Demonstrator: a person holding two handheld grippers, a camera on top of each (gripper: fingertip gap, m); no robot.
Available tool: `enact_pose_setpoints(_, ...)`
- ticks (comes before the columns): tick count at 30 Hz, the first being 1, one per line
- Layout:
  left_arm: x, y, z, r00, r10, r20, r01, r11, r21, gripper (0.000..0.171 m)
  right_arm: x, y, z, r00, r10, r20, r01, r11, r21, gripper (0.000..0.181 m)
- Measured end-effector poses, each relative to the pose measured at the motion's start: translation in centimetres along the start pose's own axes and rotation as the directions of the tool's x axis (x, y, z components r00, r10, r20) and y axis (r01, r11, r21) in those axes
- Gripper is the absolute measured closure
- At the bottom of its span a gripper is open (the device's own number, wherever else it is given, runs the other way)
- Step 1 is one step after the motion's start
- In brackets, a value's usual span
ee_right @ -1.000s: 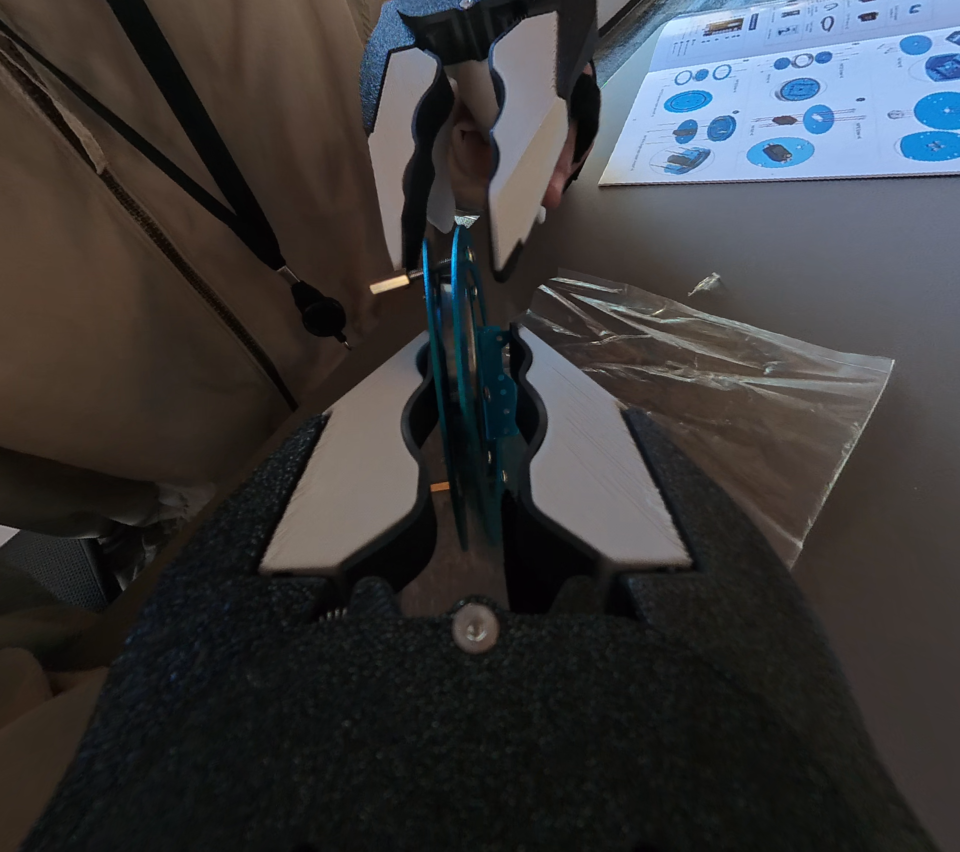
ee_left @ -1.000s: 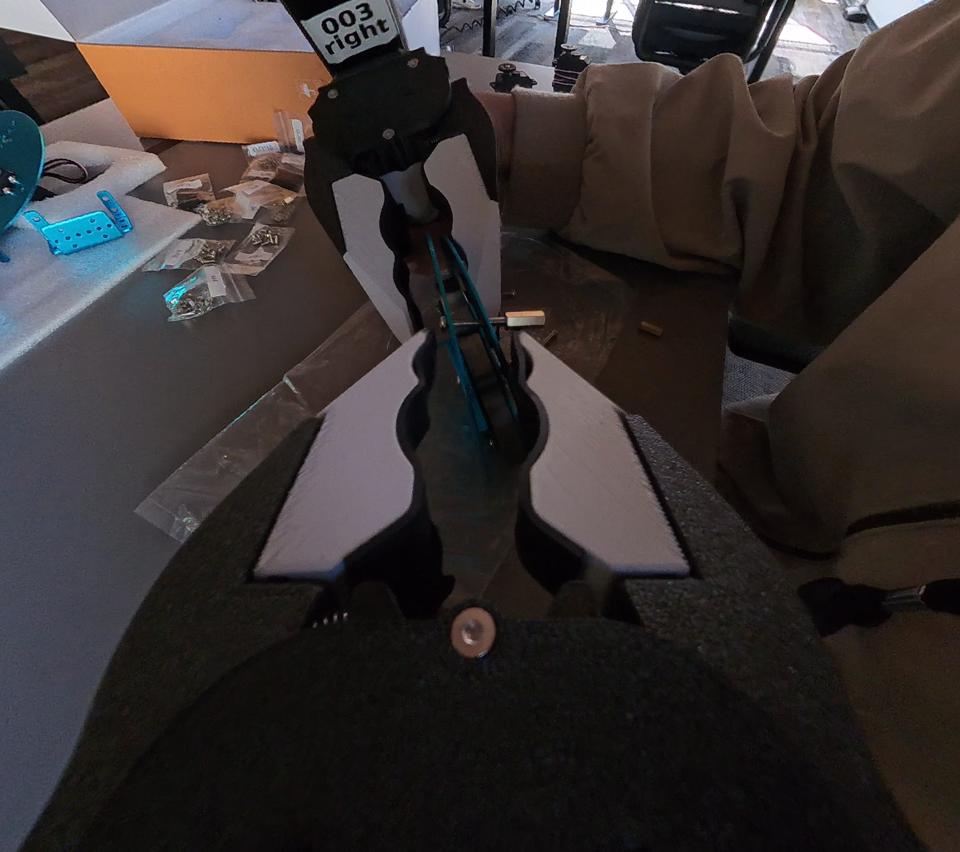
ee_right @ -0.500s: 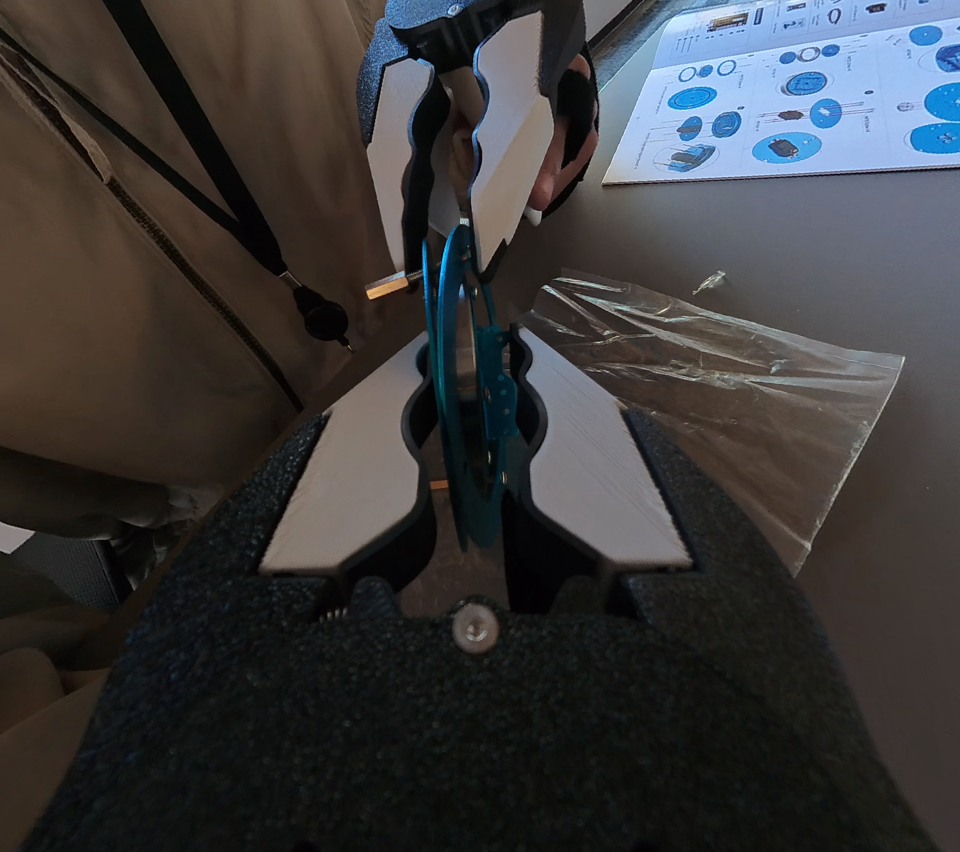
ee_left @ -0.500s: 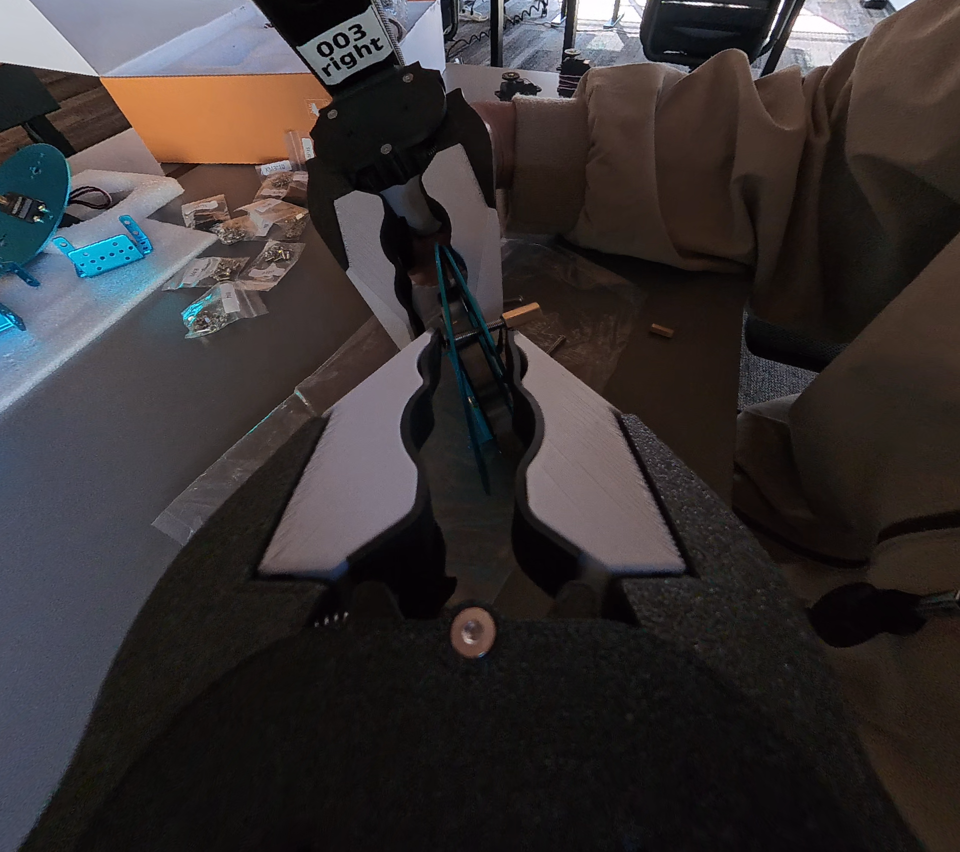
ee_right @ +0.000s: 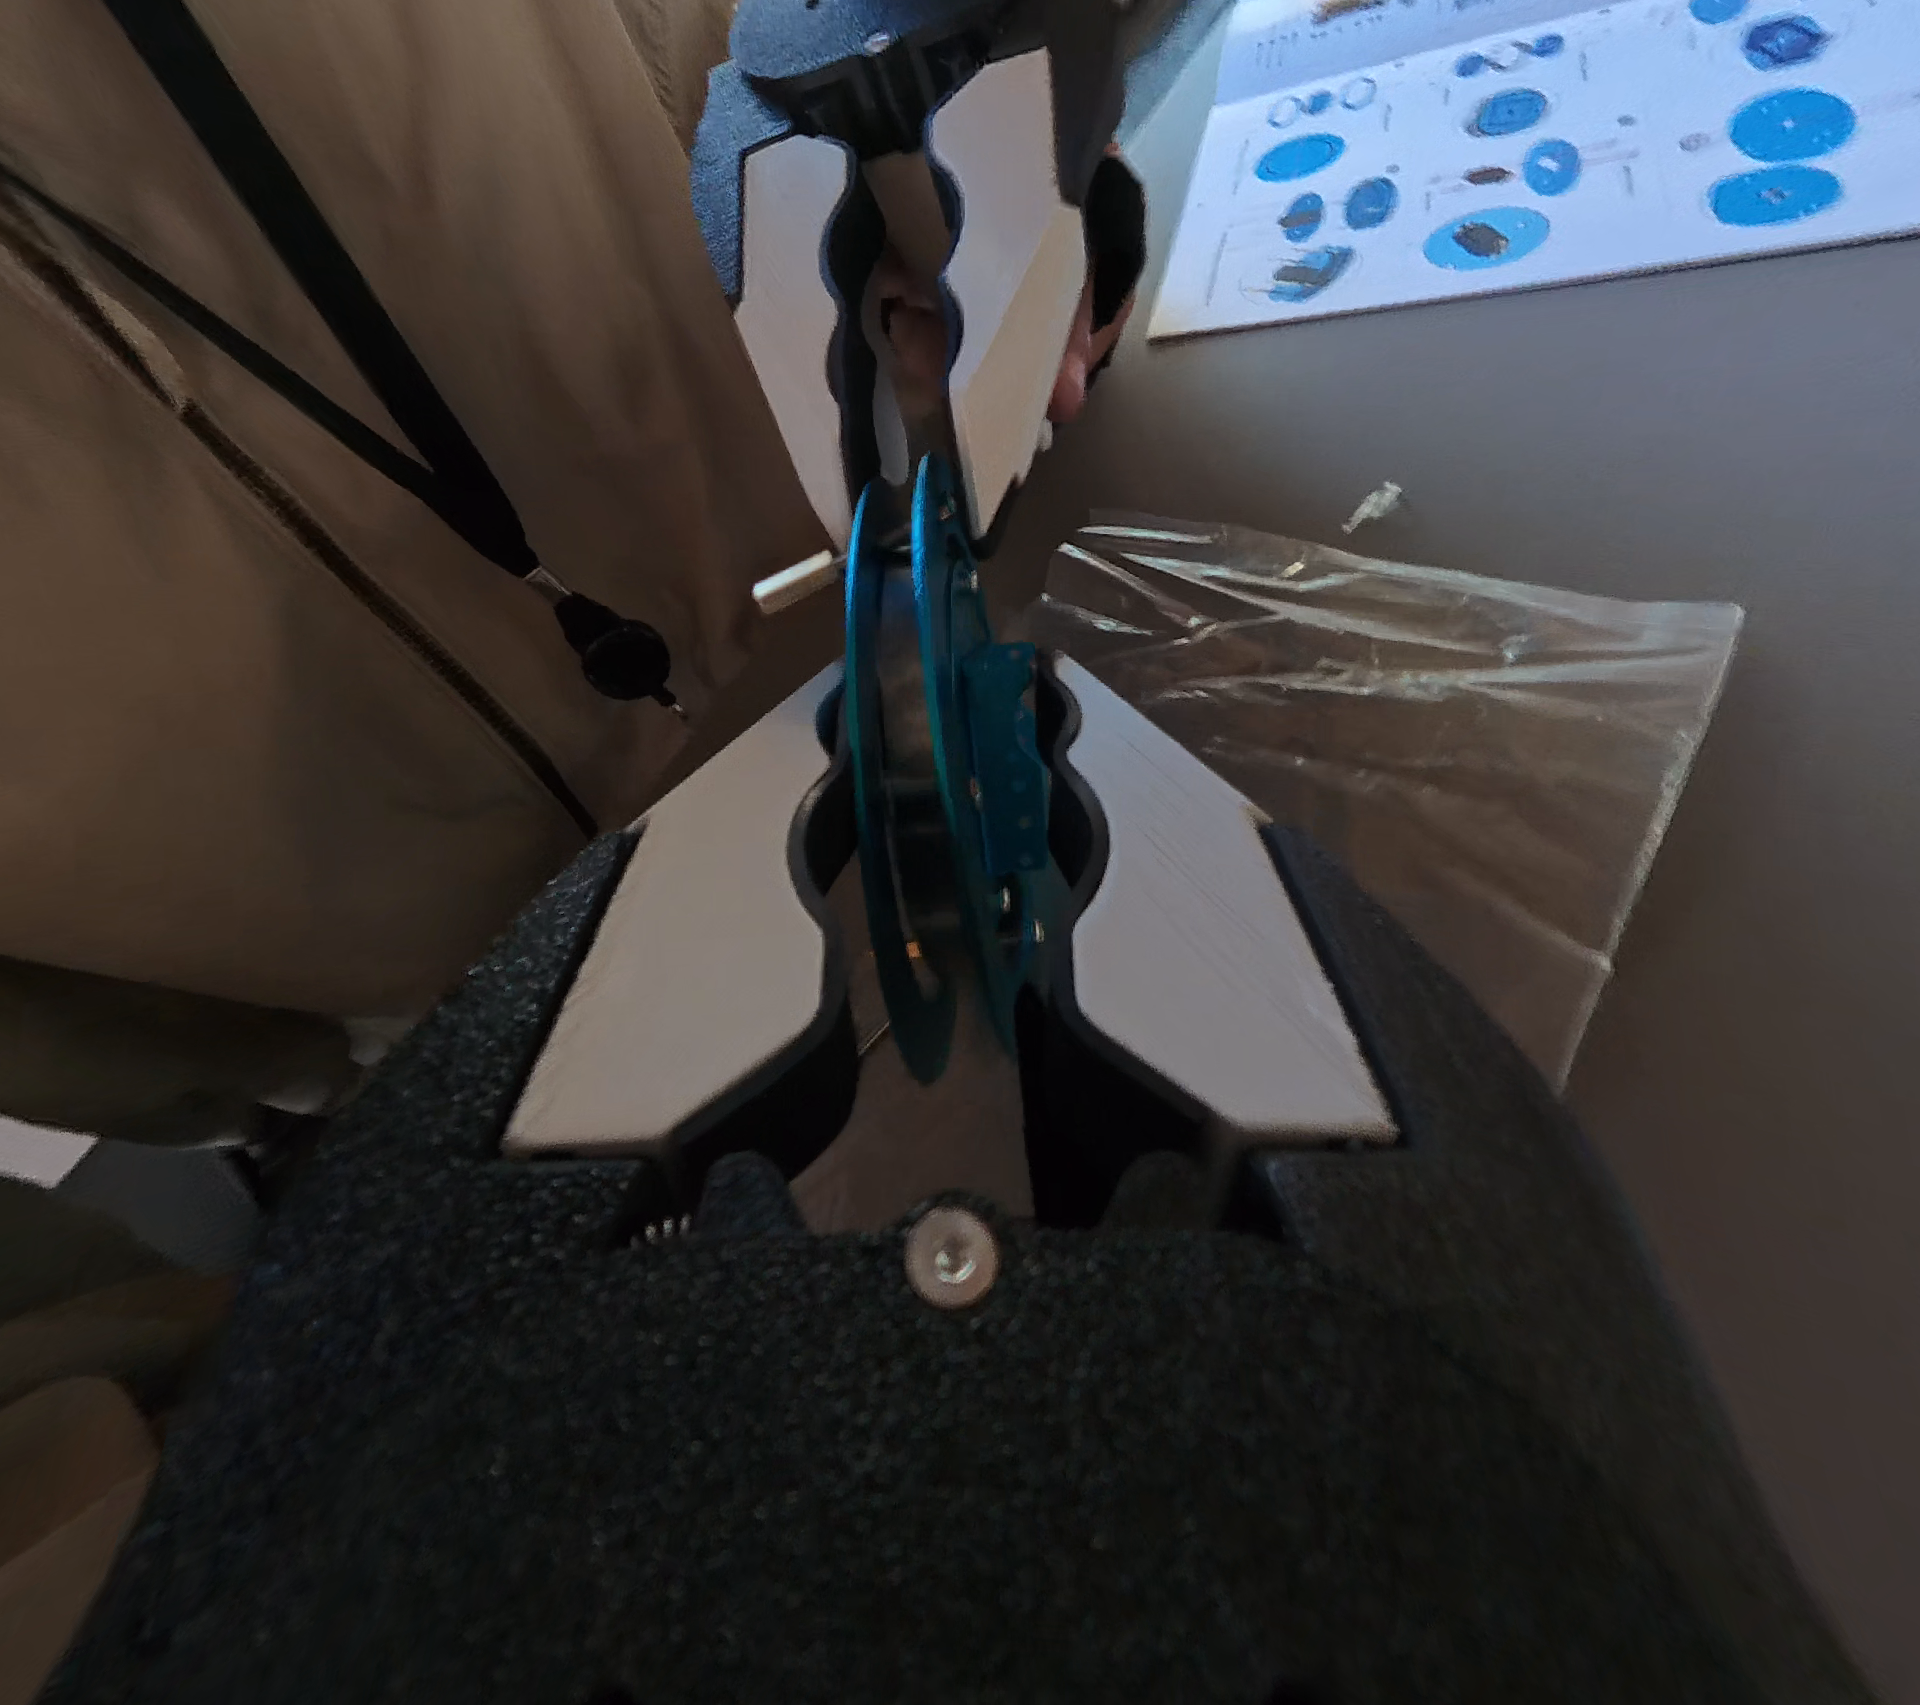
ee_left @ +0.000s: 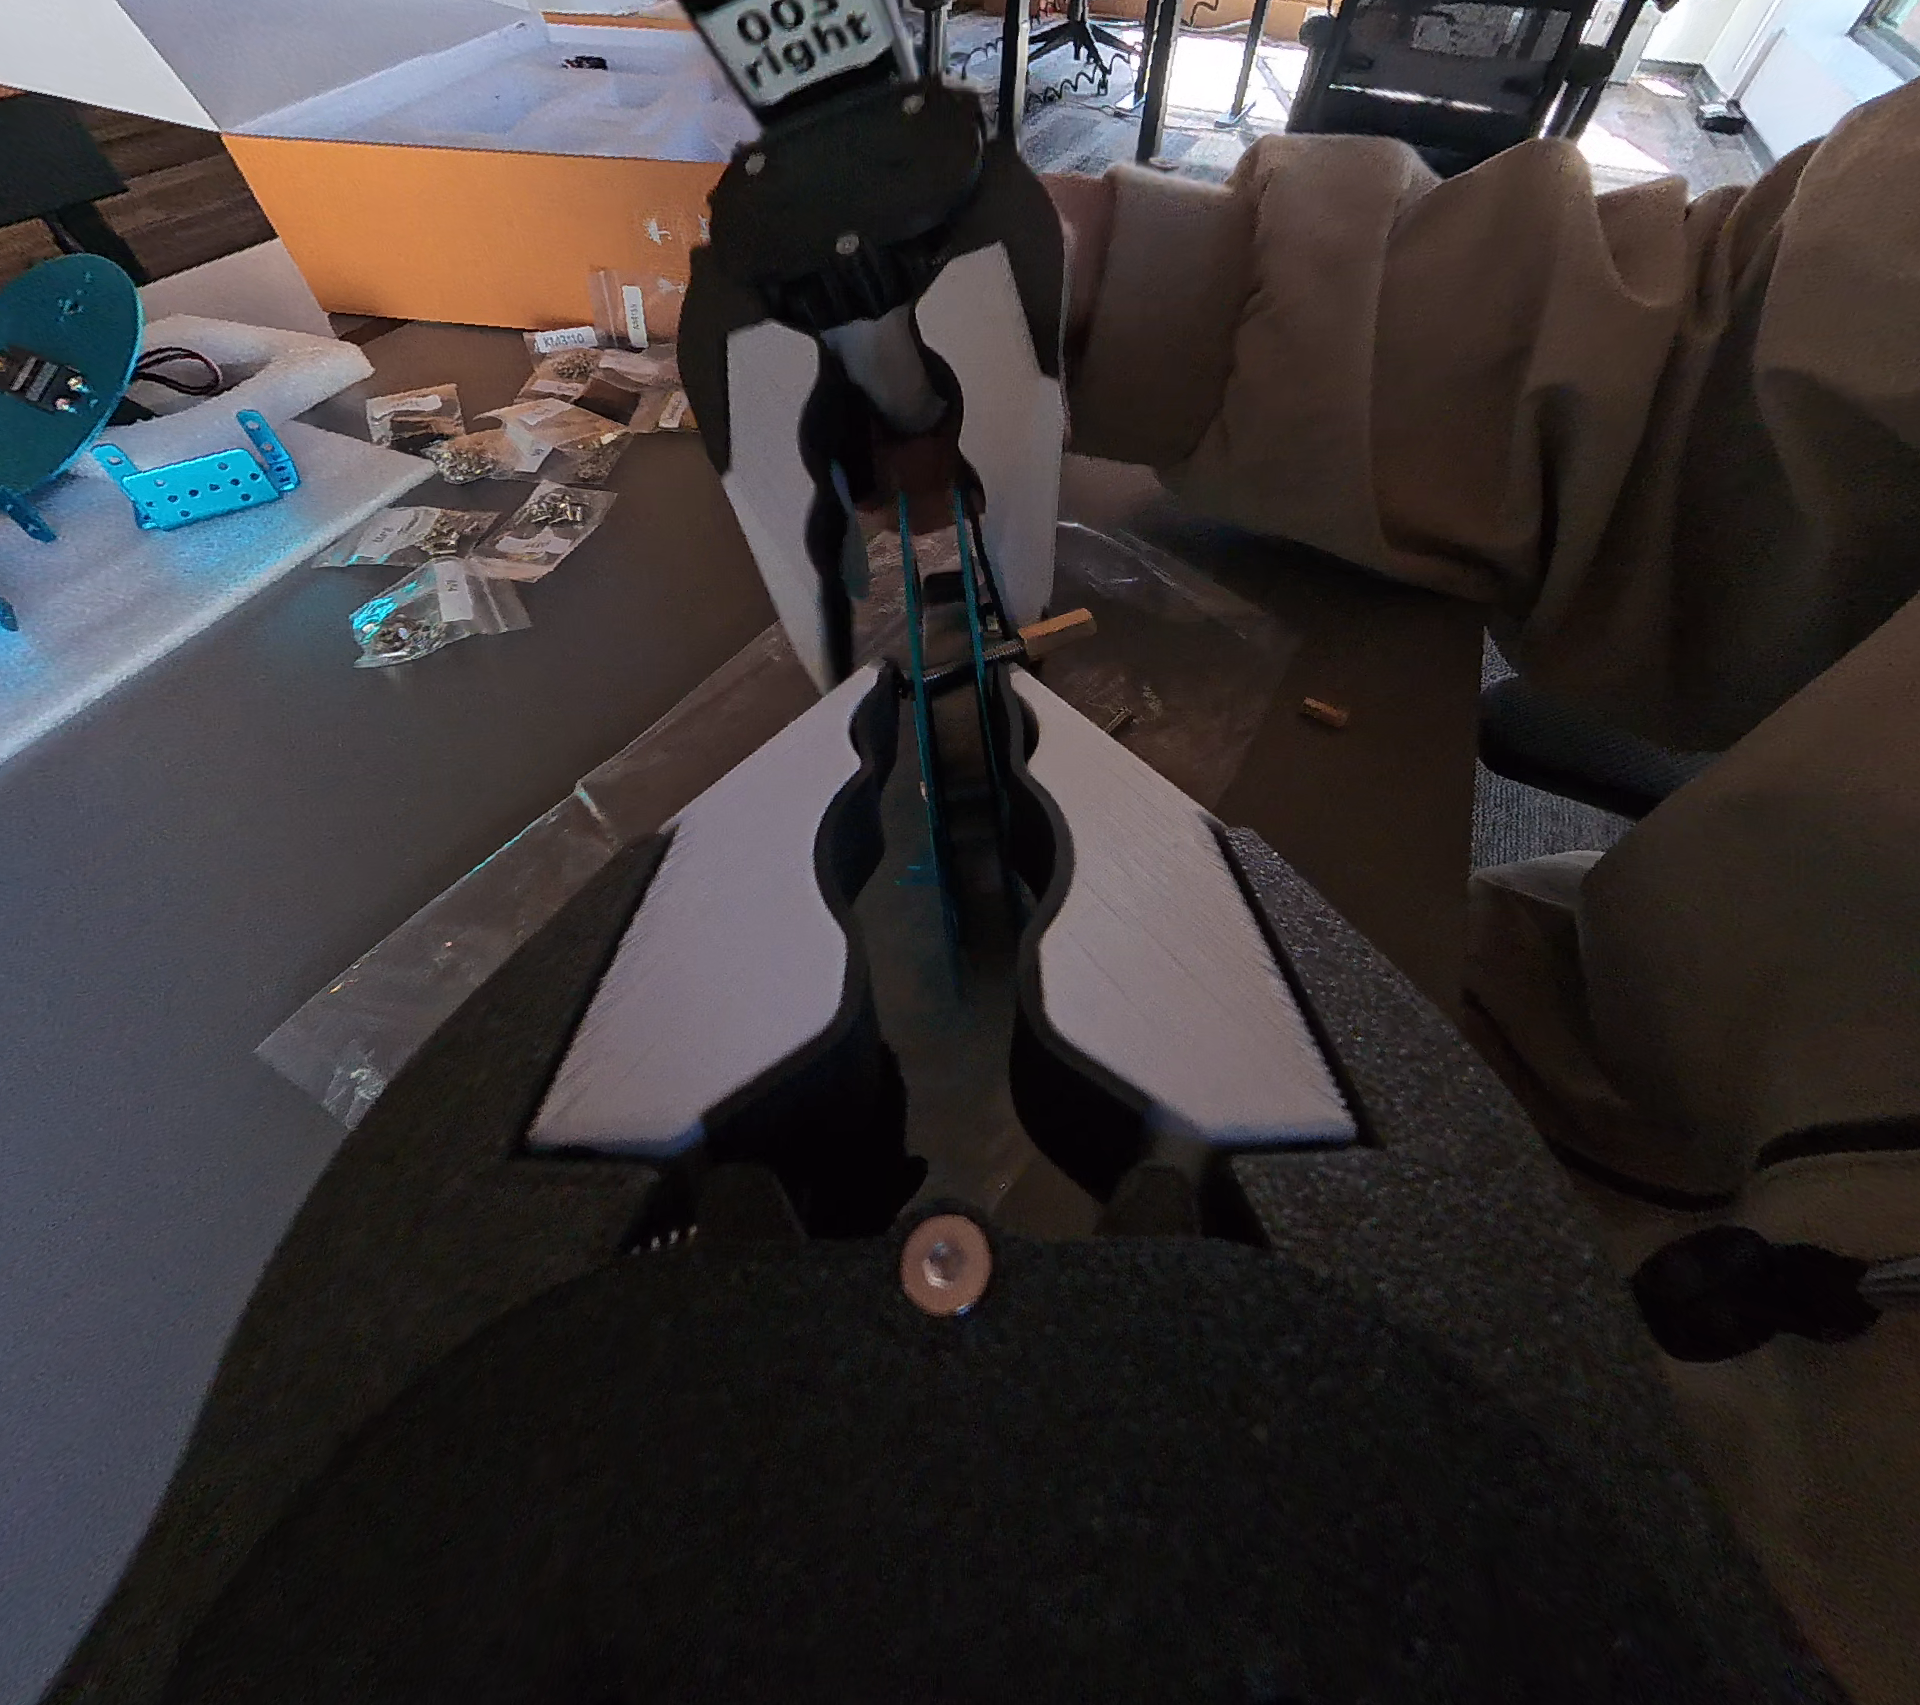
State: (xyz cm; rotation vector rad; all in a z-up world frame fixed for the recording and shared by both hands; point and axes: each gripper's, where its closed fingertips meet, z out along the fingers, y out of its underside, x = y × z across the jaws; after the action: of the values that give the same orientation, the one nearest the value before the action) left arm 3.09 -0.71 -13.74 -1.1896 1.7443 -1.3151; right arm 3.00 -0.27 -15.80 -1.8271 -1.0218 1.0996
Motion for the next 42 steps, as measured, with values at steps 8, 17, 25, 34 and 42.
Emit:
enact_pose_setpoints(8,-0.2,-0.3,0.7,0.998,-0.055,0.014,0.055,0.998,-0.007,0.156,-1.1,-2.0,-6.4,0.830,-0.098,-0.548,0.055,0.994,-0.095,0.132)
enact_pose_setpoints(17,-0.5,-0.5,1.3,0.996,-0.087,0.001,0.087,0.995,-0.056,0.157,-2.3,-0.8,-2.1,0.197,-0.494,-0.847,0.157,0.868,-0.470,0.156)
enact_pose_setpoints(25,0.0,-0.5,1.2,0.997,-0.072,-0.022,0.070,0.994,-0.079,0.157,-2.2,-1.3,-1.9,0.142,-0.580,-0.802,0.180,0.812,-0.555,0.175)
enact_pose_setpoints(34,-0.3,-0.6,1.6,0.999,-0.029,0.014,0.030,0.997,-0.071,0.157,-1.7,-1.2,-2.5,0.270,-0.248,-0.930,0.077,0.969,-0.236,0.177)
enact_pose_setpoints(42,0.1,-0.7,1.9,0.999,0.022,0.036,-0.020,0.998,-0.062,0.157,-2.2,-0.9,-2.4,0.445,0.607,-0.658,-0.210,0.786,0.582,0.177)
